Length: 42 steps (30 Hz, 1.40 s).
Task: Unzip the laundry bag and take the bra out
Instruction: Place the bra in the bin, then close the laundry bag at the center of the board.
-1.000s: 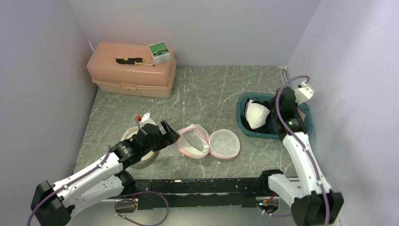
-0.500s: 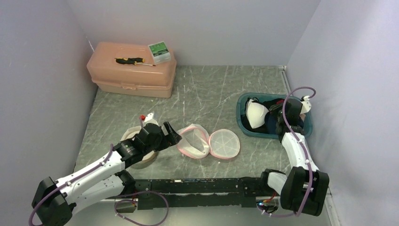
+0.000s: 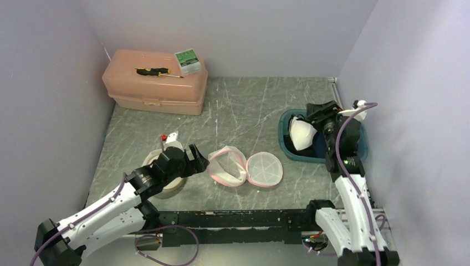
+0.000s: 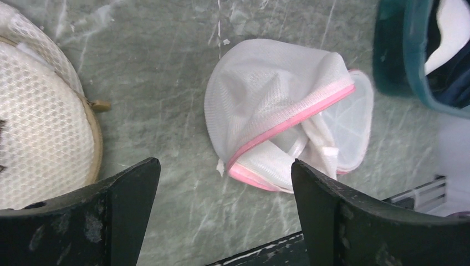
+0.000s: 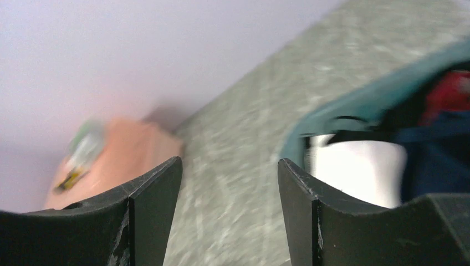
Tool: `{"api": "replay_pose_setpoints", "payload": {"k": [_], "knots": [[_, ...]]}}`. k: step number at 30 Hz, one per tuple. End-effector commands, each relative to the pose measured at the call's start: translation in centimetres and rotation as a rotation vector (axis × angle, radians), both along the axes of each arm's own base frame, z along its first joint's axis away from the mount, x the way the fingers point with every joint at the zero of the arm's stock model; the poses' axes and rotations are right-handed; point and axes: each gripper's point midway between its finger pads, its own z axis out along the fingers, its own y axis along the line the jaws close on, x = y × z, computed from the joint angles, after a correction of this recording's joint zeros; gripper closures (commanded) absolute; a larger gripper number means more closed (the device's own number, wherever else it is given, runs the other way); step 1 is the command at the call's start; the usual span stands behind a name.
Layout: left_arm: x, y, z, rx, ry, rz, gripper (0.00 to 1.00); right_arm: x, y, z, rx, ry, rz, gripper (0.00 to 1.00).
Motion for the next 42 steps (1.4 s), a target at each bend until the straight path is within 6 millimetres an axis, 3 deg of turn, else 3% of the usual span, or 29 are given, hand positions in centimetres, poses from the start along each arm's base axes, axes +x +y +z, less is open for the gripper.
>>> {"api": "replay_pose_setpoints", "payload": {"k": [1,4,6,12,14,19,23,24,27,32,40,42], "knots": [[0.3,0.6,1.3,0.144,-0.035,-0.083,0.06,-3.8,6.6,3.8,-0.099,-0.046,0.255,0.33],[0.6,0.5,0.2,0.242,0.005,-0.126,0.06,-6.6,10.9,1.0,-0.106,0.041,0.46,0.35],[0.8,-0.6,-0.1,0.249,0.008,-0.182,0.06,-8.4,12.1,-2.2,-0.097,0.126,0.518,0.35],[2.3,-3.9,-0.2,0.218,-0.047,-0.295,0.07,-12.5,12.6,-11.7,-0.042,0.332,0.562,0.36],[2.9,-4.4,-0.6,0.242,-0.058,-0.317,0.07,-13.3,12.3,-13.3,-0.028,0.373,0.551,0.35],[4.0,-4.3,-2.4,0.313,-0.029,-0.304,0.08,-14.4,11.9,-15.6,0.013,0.462,0.514,0.31],[4.6,-4.4,-3.4,0.332,-0.002,-0.283,0.17,-14.6,11.3,-18.0,0.006,0.569,0.459,0.29],[4.7,-4.5,-3.7,0.33,0.009,-0.273,0.26,-14.8,11.2,-19.3,-0.004,0.616,0.452,0.29],[4.7,-4.8,-4.1,0.316,0.016,-0.27,0.37,-14.7,11.3,-20.6,-0.005,0.644,0.447,0.29],[4.4,-4.9,-4.3,0.275,0.016,-0.258,0.53,-14.2,11.4,-21.4,-0.011,0.665,0.435,0.31],[3.4,-3.8,-3.9,0.216,0.017,-0.187,0.95,-14.0,11.5,-23.0,0.054,0.684,0.376,0.33],[3.0,-3.3,-4.1,0.208,0.027,-0.166,0.97,-13.9,11.6,-23.3,0.072,0.694,0.362,0.33]]}}
